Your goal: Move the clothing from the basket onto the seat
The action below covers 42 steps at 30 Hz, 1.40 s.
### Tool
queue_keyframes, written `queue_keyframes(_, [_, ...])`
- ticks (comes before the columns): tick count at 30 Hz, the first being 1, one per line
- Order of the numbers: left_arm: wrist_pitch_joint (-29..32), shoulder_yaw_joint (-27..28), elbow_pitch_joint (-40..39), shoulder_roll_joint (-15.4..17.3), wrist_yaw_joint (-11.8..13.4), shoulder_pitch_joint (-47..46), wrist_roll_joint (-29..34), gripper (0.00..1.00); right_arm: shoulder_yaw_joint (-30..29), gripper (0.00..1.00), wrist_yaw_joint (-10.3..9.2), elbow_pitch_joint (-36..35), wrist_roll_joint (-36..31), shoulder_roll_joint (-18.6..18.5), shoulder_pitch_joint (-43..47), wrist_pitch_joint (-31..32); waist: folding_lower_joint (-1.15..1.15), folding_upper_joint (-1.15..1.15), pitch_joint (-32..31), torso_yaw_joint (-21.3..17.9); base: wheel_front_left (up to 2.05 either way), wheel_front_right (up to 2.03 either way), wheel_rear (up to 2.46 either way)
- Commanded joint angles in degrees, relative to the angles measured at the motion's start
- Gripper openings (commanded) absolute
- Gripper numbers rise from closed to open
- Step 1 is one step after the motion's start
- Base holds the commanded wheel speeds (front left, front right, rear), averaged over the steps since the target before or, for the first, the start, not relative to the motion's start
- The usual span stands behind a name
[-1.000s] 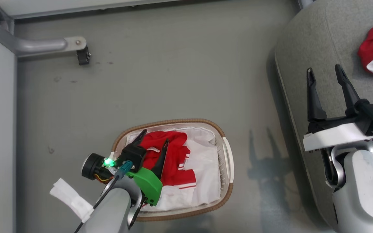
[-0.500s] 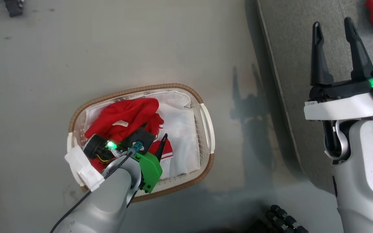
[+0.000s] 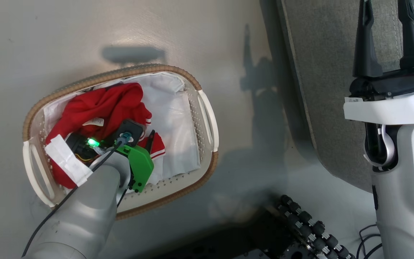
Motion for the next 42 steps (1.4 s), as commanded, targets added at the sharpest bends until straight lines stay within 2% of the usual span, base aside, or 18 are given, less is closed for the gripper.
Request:
queue_keyframes(1, [-0.09,0.17,0.69,0.9,0.46,-1.33,-0.52,1.0,0.17,1.0,-0.08,-0.53,0.78,-0.08,-0.54,-0.14,-0.01,0.0,2.86,-2.45,0.0,0.0,0.0])
queue_keyframes(5, [0.74,0.45,2.13,1.57,0.95,-2.78,-0.95,1.0,0.82,1.0,-0.08,-1.06,1.46,-0.09,-0.72,-0.14,-0.01,0.0,3.45,-3.24,0.0,0.0,0.0])
queue_keyframes(6, [0.8,0.53,2.46,1.68,1.02,-2.93,-1.16,0.89,0.96,1.0,-0.08,-1.14,1.65,-0.09,-0.78,-0.14,-0.01,0.0,3.52,-3.45,0.0,0.0,0.0])
queue_keyframes(8, [1.26,0.91,2.91,1.86,1.31,-2.98,-1.64,0.47,1.02,1.0,-0.08,-1.22,2.0,-0.1,-0.88,-0.14,-0.01,0.0,3.59,-3.74,0.0,0.0,0.0])
queue_keyframes(10, [1.31,1.09,3.19,2.02,1.61,-3.25,-2.04,0.3,1.02,1.0,-0.08,-1.29,2.15,-0.09,-0.93,-0.14,-0.01,0.0,3.6,-3.96,0.0,0.0,0.0])
queue_keyframes(12, [1.4,1.03,3.4,2.07,1.77,-3.33,-2.19,0.07,0.95,1.0,-0.08,-1.29,2.28,-0.1,-0.98,-0.14,-0.01,0.0,3.51,-4.08,0.0,0.0,0.0])
queue_keyframes(13, [1.38,1.0,3.5,1.99,1.75,-3.3,-2.32,0.0,0.87,1.0,-0.08,-1.24,2.26,-0.1,-0.94,-0.14,-0.01,0.0,3.41,-4.05,0.0,0.0,0.0])
queue_keyframes(19, [-0.2,0.81,3.28,1.4,1.05,-1.93,-3.17,0.0,0.46,1.0,-0.08,0.02,1.57,-0.09,-0.08,-0.14,-0.01,0.0,1.19,-3.16,0.0,0.0,0.0])
queue_keyframes(26, [-1.99,0.9,-1.55,0.96,0.22,1.38,-4.23,0.0,-0.09,1.0,-0.08,2.38,-0.76,-0.12,1.63,-0.14,-0.01,0.0,-4.63,-0.73,0.0,0.0,0.0])
queue_keyframes(42, [-1.95,1.26,-29.62,6.29,-0.36,15.96,-2.46,0.0,-2.54,1.0,-0.08,7.66,-6.54,-0.16,8.85,-0.14,-0.01,0.0,-23.53,7.27,0.0,0.0,0.0])
